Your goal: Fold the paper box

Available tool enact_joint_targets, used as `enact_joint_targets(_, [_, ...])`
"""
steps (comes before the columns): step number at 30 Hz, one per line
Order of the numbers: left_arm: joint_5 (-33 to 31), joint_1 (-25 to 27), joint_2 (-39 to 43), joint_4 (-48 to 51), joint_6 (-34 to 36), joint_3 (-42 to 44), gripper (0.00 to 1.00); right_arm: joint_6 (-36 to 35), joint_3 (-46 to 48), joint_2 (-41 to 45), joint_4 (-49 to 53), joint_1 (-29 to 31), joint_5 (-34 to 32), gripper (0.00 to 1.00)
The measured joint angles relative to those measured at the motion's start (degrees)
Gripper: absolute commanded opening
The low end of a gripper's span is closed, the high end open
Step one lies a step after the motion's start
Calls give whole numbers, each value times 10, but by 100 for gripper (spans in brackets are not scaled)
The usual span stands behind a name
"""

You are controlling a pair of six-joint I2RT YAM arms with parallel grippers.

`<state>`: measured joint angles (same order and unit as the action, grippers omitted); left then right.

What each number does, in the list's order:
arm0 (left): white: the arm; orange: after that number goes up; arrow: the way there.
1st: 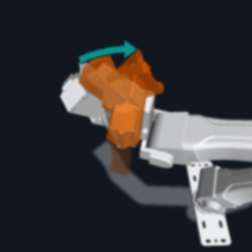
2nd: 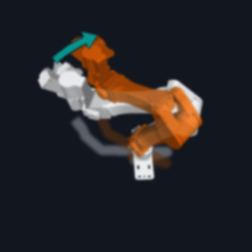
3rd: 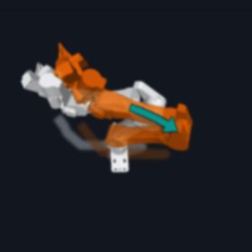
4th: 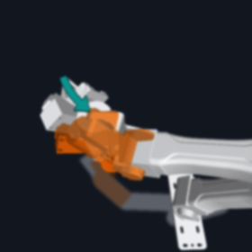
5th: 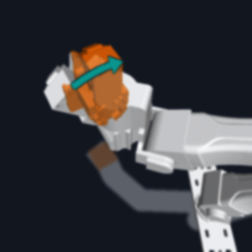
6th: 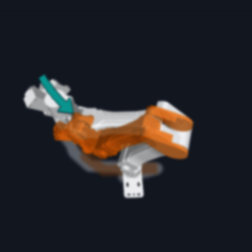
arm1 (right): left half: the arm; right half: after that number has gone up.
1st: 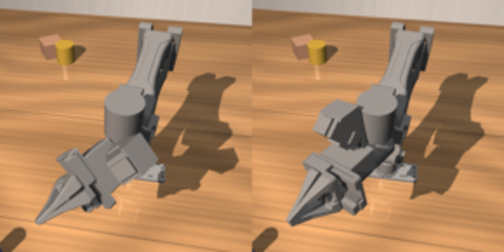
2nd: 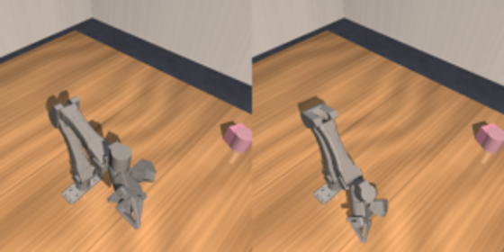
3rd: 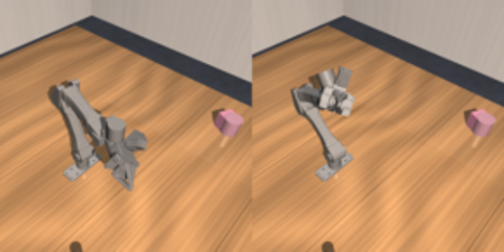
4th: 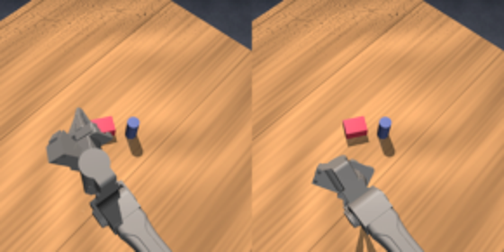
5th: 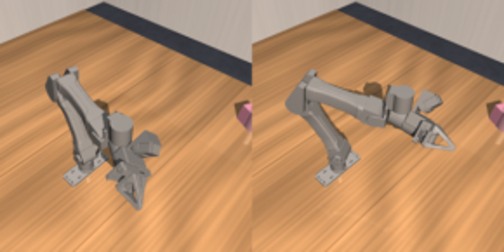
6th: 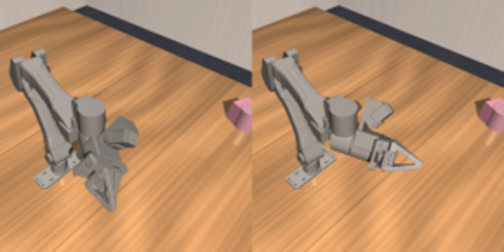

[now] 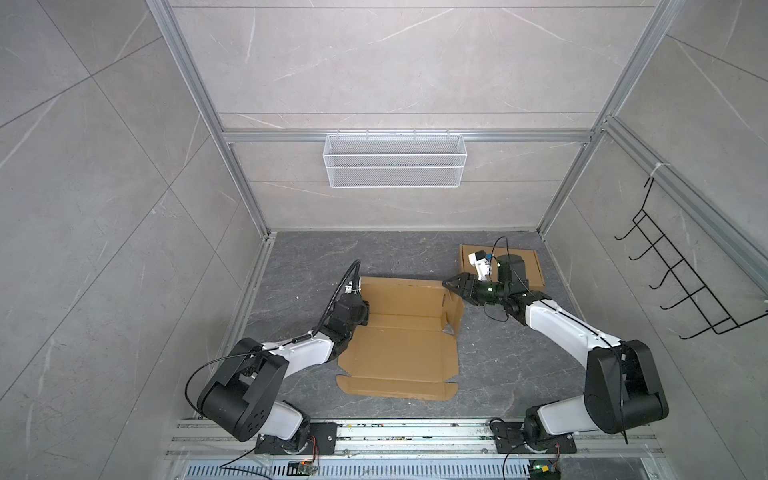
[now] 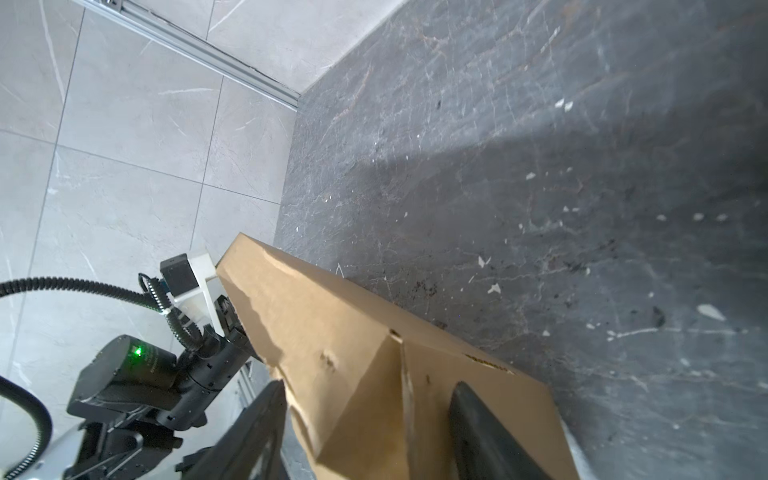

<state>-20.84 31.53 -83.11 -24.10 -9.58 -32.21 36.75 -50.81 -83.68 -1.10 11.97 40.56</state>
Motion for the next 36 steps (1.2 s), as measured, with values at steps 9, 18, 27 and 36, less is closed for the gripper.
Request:
enact_joint_targets(9, [0, 0, 0, 0, -1, 0, 0, 8, -44, -24, 62, 2, -8, 48])
enact_joint_targets(18, [-1, 1, 0, 0, -1, 0, 0, -24, -59, -37, 101, 7, -19, 52])
enact_joint_targets(27, [-2, 4, 0, 1, -1, 1, 0, -35, -27, -15, 101, -28, 68, 62])
enact_joint_targets(36, [-2, 4, 0, 0, -1, 1, 0, -25, 28, 45, 85, -148, 103, 60])
